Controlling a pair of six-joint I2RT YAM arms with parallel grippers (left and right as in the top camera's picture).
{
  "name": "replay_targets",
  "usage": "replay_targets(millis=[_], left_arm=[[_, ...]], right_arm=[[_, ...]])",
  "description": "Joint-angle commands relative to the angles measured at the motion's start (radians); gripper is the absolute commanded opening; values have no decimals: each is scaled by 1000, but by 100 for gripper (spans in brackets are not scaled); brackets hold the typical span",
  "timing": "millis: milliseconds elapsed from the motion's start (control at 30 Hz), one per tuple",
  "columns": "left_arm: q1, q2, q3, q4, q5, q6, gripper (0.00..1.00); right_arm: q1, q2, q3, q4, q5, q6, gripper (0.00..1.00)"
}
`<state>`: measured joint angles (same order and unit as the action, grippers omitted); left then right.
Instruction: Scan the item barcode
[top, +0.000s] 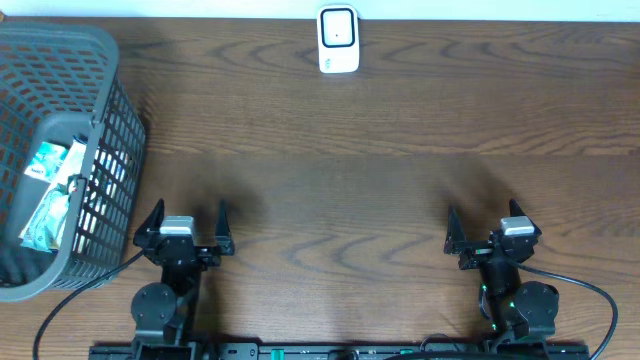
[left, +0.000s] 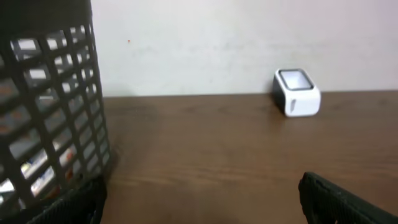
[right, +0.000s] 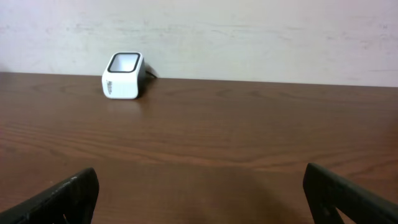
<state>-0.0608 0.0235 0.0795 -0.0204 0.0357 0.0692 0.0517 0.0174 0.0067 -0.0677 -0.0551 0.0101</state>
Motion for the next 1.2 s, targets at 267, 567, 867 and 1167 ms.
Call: replay_targets(millis=[267,567,867,1167], left_arm=[[-2,292,275,-1,118,-27,98],[-2,644,647,-143,243,-31,97],[-2,943,1184,-577,253,-71,98],[-1,1085,1565,-849,292,-70,98]], right_arm=[[8,-4,-1,-4,-4,-4,99],[8,-4,-1,-4,-4,-4,99],[8,-4,-1,-4,-4,-4,99],[8,-4,-1,-4,-3,-4,99]])
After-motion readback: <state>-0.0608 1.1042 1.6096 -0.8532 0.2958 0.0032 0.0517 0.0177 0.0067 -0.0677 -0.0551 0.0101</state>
